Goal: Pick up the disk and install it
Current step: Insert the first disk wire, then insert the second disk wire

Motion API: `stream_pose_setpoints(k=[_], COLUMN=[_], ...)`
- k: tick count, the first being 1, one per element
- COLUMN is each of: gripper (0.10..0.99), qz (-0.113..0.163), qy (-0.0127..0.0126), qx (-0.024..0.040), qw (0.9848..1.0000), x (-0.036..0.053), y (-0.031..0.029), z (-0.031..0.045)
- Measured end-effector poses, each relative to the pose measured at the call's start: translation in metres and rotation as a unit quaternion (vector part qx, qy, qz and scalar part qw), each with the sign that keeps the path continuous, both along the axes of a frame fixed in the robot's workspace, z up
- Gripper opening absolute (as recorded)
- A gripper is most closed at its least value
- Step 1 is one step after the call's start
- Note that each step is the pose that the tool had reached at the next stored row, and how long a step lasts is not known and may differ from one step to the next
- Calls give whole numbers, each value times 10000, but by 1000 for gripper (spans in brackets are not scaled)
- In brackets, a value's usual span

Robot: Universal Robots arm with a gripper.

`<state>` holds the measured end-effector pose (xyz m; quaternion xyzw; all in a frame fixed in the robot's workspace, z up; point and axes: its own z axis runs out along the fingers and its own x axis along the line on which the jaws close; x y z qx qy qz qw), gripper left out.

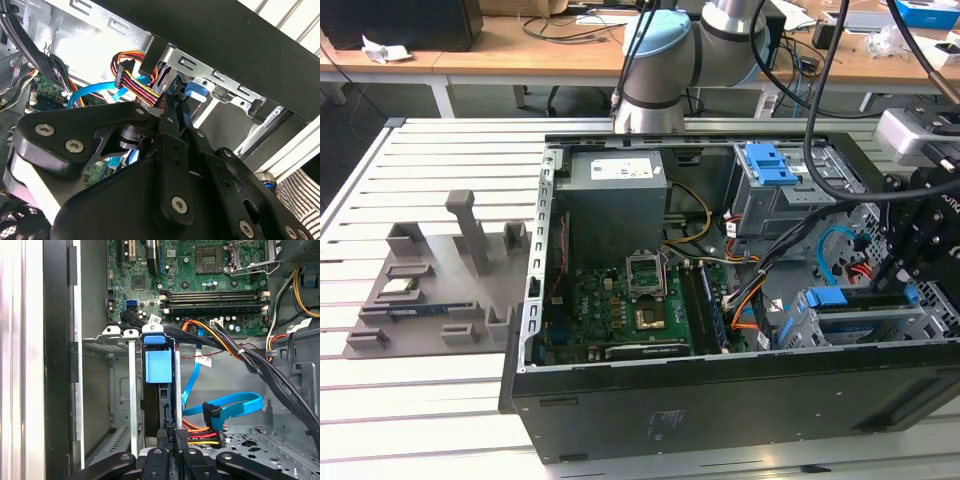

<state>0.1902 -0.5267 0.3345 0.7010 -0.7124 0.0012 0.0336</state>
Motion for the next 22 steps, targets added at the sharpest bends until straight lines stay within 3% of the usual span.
stream_pose_setpoints(k=[3,6,8,11,12,14,22], gripper=[169,306,306,306,290,106,114], qz=[0,0,0,0,0,0,0], qy=[1,0,0,0,0,0,0], qx=[10,1,-1,-31,-45,-91,-93], qw=[10000,10000,10000,10000,10000,10000,10000], x=[0,0,0,0,0,0,0], y=[1,0,0,27,38,68,69], z=[-9,-4,8,142,180,307,321])
